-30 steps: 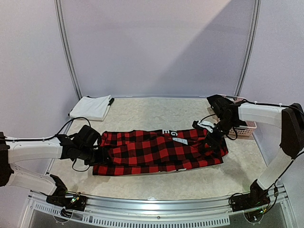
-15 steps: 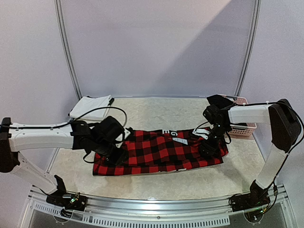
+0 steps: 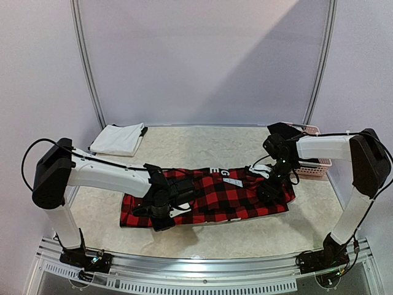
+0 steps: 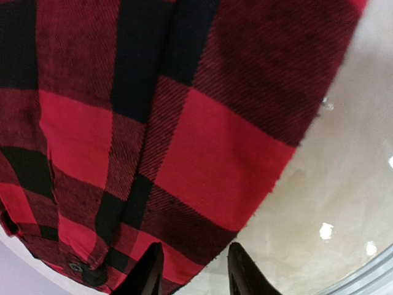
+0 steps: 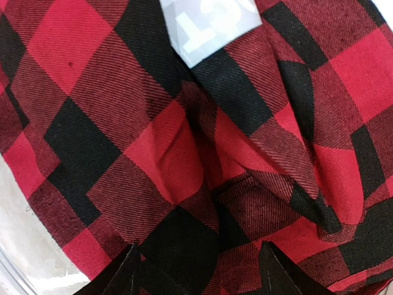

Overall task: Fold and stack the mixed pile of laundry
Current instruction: Adjust the rectangle-folded shirt at the center of the board.

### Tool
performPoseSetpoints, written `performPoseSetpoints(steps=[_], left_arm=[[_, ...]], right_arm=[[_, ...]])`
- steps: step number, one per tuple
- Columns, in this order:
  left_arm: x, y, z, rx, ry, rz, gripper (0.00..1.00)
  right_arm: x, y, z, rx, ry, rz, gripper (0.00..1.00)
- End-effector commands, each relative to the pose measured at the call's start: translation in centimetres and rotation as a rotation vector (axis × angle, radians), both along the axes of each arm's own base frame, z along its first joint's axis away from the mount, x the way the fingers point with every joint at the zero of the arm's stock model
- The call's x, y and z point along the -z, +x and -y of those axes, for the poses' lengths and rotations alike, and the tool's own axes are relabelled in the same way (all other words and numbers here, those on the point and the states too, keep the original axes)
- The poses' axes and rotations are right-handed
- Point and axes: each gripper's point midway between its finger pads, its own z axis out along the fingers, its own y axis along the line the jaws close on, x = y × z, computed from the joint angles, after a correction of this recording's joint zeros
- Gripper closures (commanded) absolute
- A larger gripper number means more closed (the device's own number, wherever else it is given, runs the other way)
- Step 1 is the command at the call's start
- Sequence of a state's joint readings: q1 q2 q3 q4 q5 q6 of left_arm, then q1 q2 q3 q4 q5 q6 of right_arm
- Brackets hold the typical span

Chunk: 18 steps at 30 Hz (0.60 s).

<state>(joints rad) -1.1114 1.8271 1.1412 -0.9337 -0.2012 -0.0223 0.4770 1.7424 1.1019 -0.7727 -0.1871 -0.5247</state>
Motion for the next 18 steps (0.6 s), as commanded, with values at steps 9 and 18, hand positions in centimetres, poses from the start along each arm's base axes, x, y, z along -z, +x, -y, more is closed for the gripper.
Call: performPoseSetpoints(steps=[9,18], left_arm=[[-0.4,-3.5,2.0,0.084,-0.028,-0.133,1.0],[-0.4,-6.8,1.3,0.026,0.007,-0.243,1.0]], right_arm=[[-3.3,5.9,4.3,0.283,-0.106,0.18,0.31],[-1.5,4.3,7.2,0.334,-0.203,0.096,0.35]])
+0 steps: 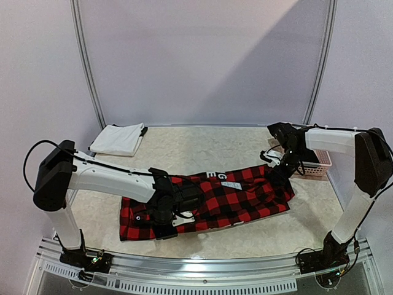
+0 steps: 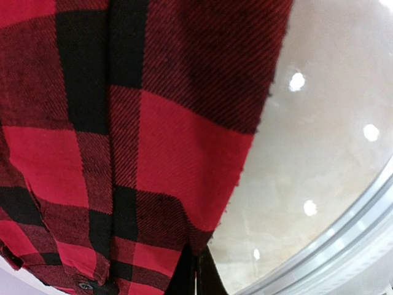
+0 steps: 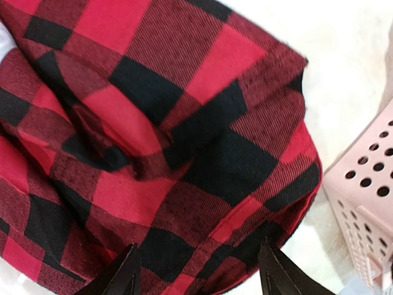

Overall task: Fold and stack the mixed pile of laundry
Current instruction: Adjust the rectangle-folded shirt at the center of the board.

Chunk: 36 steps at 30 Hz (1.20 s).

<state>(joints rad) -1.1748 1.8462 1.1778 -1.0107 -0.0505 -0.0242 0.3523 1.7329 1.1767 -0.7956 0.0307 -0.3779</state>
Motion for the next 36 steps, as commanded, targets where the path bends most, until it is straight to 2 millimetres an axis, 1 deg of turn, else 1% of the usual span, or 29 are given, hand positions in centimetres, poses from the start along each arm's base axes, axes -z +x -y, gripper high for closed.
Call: performPoseSetpoints(steps=[1,4,5,9,11,14,15,17,18,21,22,23,24,25,26,27,28,29,30,31,32,33,34,35,36], left_arm=[[-0.4,-2.6,0.1,-0.022,0.019,-0.086,1.0],[-0.5,-3.0,0.2,-0.024,0.025,-0.089,1.0],[-0.6,-3.0,0.2,-0.026,0.027,-0.087,1.0],[-1.1,-3.0,-0.2,-0.047,0.028,-0.07,1.0],[-1.4,-3.0,-0.2,-0.057,0.012,-0.059,1.0],[-1.6,-3.0,-0.2,-0.069,-0.012,-0.051,1.0],[-1.6,-3.1,-0.1,-0.071,-0.02,-0.053,1.0],[-1.3,-3.2,-0.2,-0.073,-0.018,-0.059,1.0],[-1.2,-3.3,-0.3,-0.074,-0.013,-0.063,1.0],[-1.0,-3.5,-0.1,-0.075,-0.018,-0.077,1.0],[-1.1,-3.4,0.3,-0.073,-0.033,-0.077,1.0],[-1.3,-3.3,1.0,-0.068,-0.053,-0.072,0.95],[-1.6,-2.8,1.9,-0.056,-0.077,-0.044,0.87],[-2.0,-2.3,3.1,-0.042,-0.112,-0.012,0.82],[-2.5,-2.0,4.5,-0.027,-0.154,0.003,0.78],[-3.2,-1.3,5.9,-0.019,-0.197,0.036,0.73],[-3.9,-0.4,7.2,-0.016,-0.231,0.084,0.68],[-4.7,0.2,8.2,-0.01,-0.263,0.118,0.66],[-5.5,0.5,9.1,0.0,-0.287,0.141,0.62],[-6.2,1.0,9.6,0.003,-0.294,0.17,0.6],[-6.8,1.4,9.7,0.001,-0.293,0.196,0.57],[-7.2,1.7,9.8,-0.001,-0.289,0.217,0.54],[-7.3,1.8,9.6,-0.006,-0.284,0.226,0.53],[-7.3,1.8,9.4,-0.012,-0.28,0.235,0.51],[-7.0,1.9,8.9,-0.029,-0.271,0.248,0.51]], right_arm=[[1.0,-0.8,0.9,0.04,-0.065,-0.038,0.36],[2.1,-0.2,0.9,0.053,-0.085,-0.068,0.44],[2.9,-0.2,0.8,0.055,-0.088,-0.093,0.49],[4.6,0.6,-0.1,0.045,-0.095,-0.148,0.67],[5.8,0.4,-1.1,0.016,-0.093,-0.192,0.78],[6.2,1.1,-2.9,-0.036,-0.094,-0.195,0.98],[6.5,1.6,-3.7,-0.055,-0.094,-0.196,0.99],[6.3,3.1,-5.3,-0.081,-0.082,-0.178,1.0],[6.7,4.0,-6.0,-0.094,-0.083,-0.176,1.0],[6.2,8.0,-8.3,-0.113,-0.072,-0.111,1.0],[6.9,9.5,-8.8,-0.116,-0.078,-0.098,1.0],[7.1,11.1,-9.3,-0.117,-0.086,-0.072,1.0],[6.7,12.9,-9.9,-0.121,-0.091,-0.03,1.0],[7.4,14.7,-10.2,-0.122,-0.104,-0.001,1.0],[6.9,16.8,-10.6,-0.128,-0.11,0.054,1.0],[5.6,19.6,-11.3,-0.125,-0.103,0.14,1.0],[4.5,21.7,-11.6,-0.116,-0.095,0.208,1.0],[5.2,23.0,-11.6,-0.111,-0.094,0.236,1.0],[5.1,24.0,-11.7,-0.099,-0.077,0.264,1.0],[4.8,24.3,-12.0,-0.092,-0.043,0.274,0.94],[2.8,24.4,-12.5,-0.087,0.011,0.291,0.82],[1.8,24.0,-12.9,-0.067,0.064,0.283,0.72],[-0.3,23.3,-13.4,-0.057,0.127,0.284,0.65],[-1.3,22.1,-14.0,-0.066,0.187,0.26,0.56],[-5.5,20.9,-14.4,-0.067,0.257,0.293,0.49]])
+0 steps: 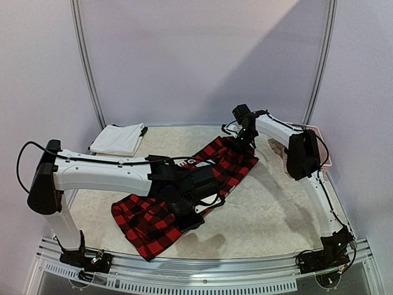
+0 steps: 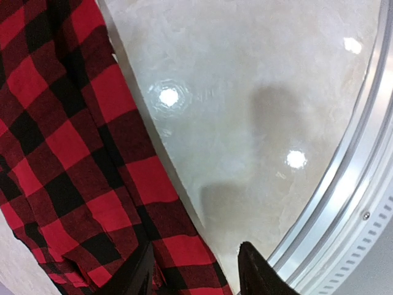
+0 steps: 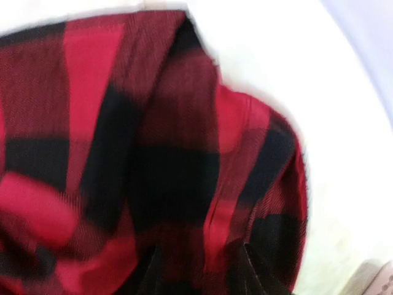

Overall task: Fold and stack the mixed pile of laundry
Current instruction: Adjust the rectangle-folded shirt at the center of the board.

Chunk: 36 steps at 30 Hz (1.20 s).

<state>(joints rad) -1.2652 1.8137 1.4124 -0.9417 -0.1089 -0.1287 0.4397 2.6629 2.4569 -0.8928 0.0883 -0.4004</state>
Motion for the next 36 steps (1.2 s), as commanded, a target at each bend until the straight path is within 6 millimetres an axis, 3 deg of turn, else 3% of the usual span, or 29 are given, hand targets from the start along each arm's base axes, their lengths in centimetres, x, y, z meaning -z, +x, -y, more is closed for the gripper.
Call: performPoseSetpoints(steps=[1,3,5,8,12,14,20,27,31,36], left_arm=[[0.2,0.8,-0.7,-0.036,0.022,0.088,0.5],[0.7,1.3,-1.4,-0.097,0.008,0.116,0.5],[1.2,1.6,-1.9,-0.153,-0.015,0.123,0.5],[2.5,1.4,-3.1,-0.237,-0.017,0.109,0.5],[4.3,0.1,-4.2,-0.272,0.001,0.046,0.49],[4.7,-0.3,-4.9,-0.282,0.02,0.044,0.49],[5.1,-1.0,-6.0,-0.311,0.03,0.039,0.48],[6.3,-1.6,-6.4,-0.335,0.062,0.025,0.49],[6.5,-1.9,-5.9,-0.33,0.072,0.02,0.49],[6.4,-2.1,-4.7,-0.322,0.063,0.017,0.5]], right_arm=[[-10.1,-3.4,-1.4,-0.015,0.26,0.025,0.43],[-16.1,-6.5,-0.9,-0.004,0.357,0.068,0.35],[-17.0,-9.5,0.0,0.029,0.402,0.041,0.31],[-15.2,-14.0,1.3,0.092,0.452,-0.053,0.26],[-8.9,-19.0,1.5,0.178,0.551,-0.277,0.21],[-8.0,-19.7,1.4,0.214,0.595,-0.301,0.17],[-5.8,-19.6,0.7,0.302,0.653,-0.403,0.2],[-3.2,-17.8,1.0,0.467,0.709,-0.454,0.3],[-0.5,-16.8,1.2,0.55,0.709,-0.535,0.33],[1.1,-16.3,2.1,0.621,0.68,-0.551,0.51]])
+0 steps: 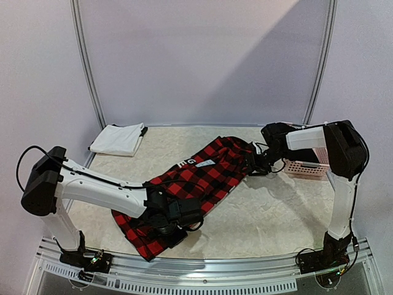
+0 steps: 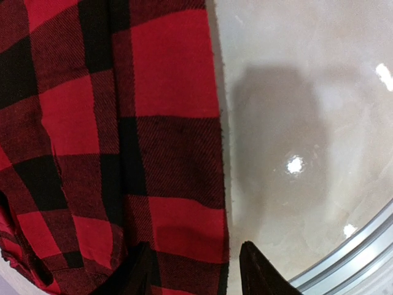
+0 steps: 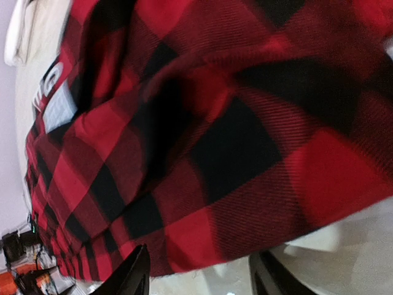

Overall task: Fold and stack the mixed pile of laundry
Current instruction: Adjust the rectangle-folded shirt at the center of the board.

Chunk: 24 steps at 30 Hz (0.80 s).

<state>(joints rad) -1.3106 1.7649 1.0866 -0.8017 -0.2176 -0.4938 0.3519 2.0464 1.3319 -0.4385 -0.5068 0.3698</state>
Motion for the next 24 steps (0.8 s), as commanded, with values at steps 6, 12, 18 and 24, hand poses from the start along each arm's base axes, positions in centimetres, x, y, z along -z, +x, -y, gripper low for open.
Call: performPoseSetpoints(steps=[6,12,18,24], left_arm=[[-0.5,-0.3,3.5,0.021,-0.042,0.0,0.5],[-2.5,0.2,5.0,0.055,-0.085,0.055,0.5],[-2.1,-0.3,4.1,0.047,-0.057,0.036,0.48],[-0.2,-0.8,2.7,-0.012,-0.011,0.017,0.47]], right_arm=[[0.4,2.7,0.6,0.057,-0.032,-0.021,0.89],[4.2,7.4,-1.0,-0.116,-0.089,-0.011,1.0],[4.9,10.9,-2.3,-0.135,-0.064,0.044,1.0],[5.2,10.2,-1.9,-0.156,-0.093,0.031,0.76]])
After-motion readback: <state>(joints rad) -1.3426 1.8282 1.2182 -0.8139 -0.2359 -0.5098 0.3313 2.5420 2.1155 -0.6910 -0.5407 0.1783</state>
